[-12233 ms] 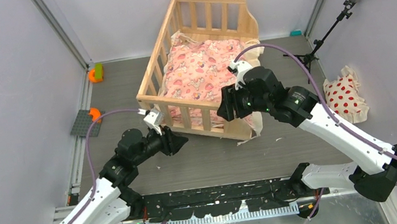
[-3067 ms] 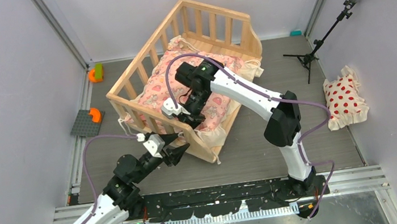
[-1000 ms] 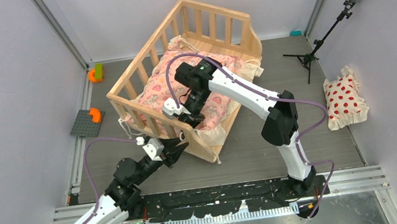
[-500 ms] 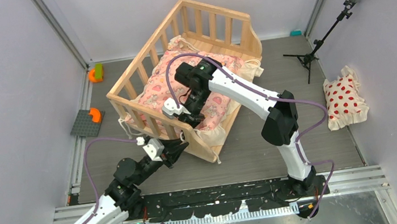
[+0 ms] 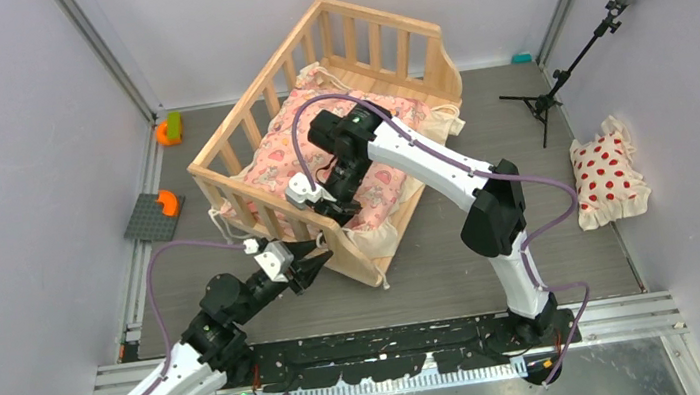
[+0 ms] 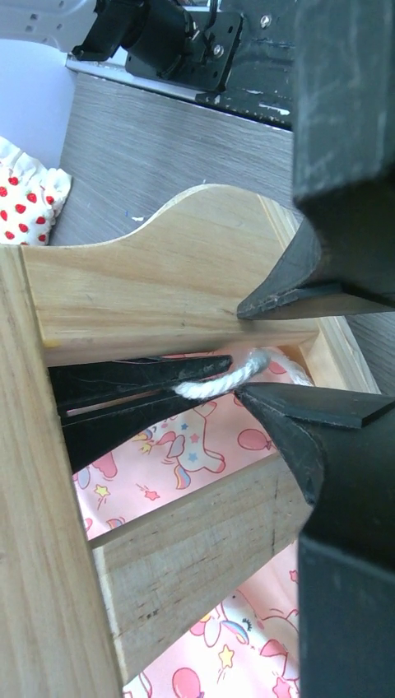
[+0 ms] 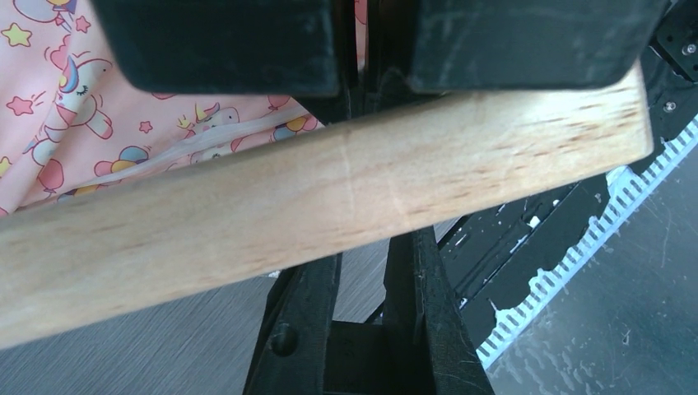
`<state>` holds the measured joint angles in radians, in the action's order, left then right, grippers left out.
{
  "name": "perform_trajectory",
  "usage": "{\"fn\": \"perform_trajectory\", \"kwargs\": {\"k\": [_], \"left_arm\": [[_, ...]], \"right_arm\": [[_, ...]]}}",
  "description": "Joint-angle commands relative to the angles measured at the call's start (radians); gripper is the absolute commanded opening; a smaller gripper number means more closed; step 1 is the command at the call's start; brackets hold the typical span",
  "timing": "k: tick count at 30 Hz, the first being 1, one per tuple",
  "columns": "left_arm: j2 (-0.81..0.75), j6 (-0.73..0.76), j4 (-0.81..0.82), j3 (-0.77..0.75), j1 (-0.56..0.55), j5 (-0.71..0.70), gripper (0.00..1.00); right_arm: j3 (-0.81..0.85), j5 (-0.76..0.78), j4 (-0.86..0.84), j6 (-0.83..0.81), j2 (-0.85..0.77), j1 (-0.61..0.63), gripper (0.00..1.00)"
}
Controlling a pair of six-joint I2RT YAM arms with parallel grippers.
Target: Set up the pet bed
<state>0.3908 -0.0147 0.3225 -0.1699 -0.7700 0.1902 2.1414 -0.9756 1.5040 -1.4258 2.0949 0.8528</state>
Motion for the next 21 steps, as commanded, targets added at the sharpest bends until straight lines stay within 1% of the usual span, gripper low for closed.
{"fn": "perform_trajectory", "kwargs": {"k": [1, 3, 7, 8, 10, 13, 21], "left_arm": [[-0.004, 0.102, 0.134, -0.092, 0.060, -0.344, 0.36], [-0.009, 0.100, 0.130, -0.094, 0.060, -0.355, 0.37], [-0.030, 0.095, 0.127, -0.092, 0.060, -0.364, 0.25], [-0.038, 0.095, 0.123, -0.092, 0.060, -0.363, 0.24], [-0.059, 0.092, 0.105, -0.093, 0.060, -0.355, 0.24], [-0.098, 0.085, 0.069, -0.094, 0.060, -0.330, 0.27], [-0.142, 0.077, 0.009, -0.101, 0.060, -0.299, 0.28]], "right_arm": [[-0.014, 0.005, 0.234, 0.014, 0.042, 0.137, 0.01], [-0.012, 0.005, 0.234, 0.015, 0.043, 0.137, 0.01], [-0.011, 0.005, 0.234, 0.017, 0.046, 0.138, 0.01], [-0.011, 0.006, 0.234, 0.018, 0.047, 0.138, 0.01], [-0.011, 0.006, 0.234, 0.018, 0.048, 0.138, 0.01], [-0.010, 0.008, 0.234, 0.018, 0.049, 0.138, 0.01], [-0.005, 0.006, 0.234, 0.019, 0.050, 0.140, 0.01]]}}
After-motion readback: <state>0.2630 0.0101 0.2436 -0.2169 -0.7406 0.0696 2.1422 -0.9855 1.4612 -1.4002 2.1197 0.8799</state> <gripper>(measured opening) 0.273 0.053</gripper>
